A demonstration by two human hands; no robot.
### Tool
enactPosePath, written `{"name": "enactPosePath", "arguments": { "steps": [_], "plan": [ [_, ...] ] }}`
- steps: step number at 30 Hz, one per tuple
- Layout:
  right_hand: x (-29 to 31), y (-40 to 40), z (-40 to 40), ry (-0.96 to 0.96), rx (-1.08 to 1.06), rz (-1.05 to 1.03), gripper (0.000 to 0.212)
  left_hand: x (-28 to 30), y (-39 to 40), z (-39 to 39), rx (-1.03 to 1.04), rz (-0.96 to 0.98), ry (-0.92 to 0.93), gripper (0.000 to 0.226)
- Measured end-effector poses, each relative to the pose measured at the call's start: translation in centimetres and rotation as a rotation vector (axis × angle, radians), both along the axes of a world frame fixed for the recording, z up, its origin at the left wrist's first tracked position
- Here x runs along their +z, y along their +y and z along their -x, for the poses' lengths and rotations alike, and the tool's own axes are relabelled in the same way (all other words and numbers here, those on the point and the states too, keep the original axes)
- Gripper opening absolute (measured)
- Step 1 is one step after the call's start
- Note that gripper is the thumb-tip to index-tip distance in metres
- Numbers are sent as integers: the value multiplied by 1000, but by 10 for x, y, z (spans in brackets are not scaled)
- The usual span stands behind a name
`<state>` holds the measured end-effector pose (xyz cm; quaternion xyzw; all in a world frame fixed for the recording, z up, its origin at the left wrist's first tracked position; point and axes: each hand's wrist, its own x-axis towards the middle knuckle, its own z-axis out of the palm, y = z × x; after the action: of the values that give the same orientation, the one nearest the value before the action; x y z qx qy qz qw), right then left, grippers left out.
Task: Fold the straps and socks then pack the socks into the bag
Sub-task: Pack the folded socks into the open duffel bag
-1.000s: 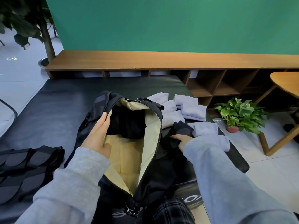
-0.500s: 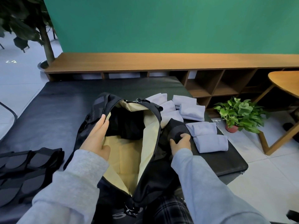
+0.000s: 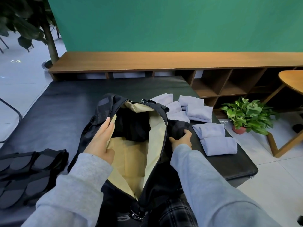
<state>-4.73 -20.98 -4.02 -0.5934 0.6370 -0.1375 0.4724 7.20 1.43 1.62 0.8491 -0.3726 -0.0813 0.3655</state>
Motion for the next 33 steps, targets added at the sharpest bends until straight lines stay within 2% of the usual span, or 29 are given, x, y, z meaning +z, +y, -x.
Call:
{"name": "enactPosePath", "arguments": {
  "steps": [4,12,18,21,24,27,33],
  "plan": [
    [0,9,3,-120,-10,81,56,-2,1,-4,-4,-2,12,79],
    [53,30,17,-589,76,422,52,0,-1,-7,24,6,29,81],
    [101,65,28,-755,227,462,44,-3,4,-4,97,107,30,80],
    [107,89,24,-867,305,440,40,-12,10,-8,103,105,4,80],
    [98,109,12,-819,387,452,36,-17,13,-11,119,58,-41,76],
    [80,122,3,-750,462,356,35,-19,16,-12,147,-13,-92,73],
    [45,136,-15,-503,530,161,34,-4,15,-9,94,-142,40,74]
  ]
}}
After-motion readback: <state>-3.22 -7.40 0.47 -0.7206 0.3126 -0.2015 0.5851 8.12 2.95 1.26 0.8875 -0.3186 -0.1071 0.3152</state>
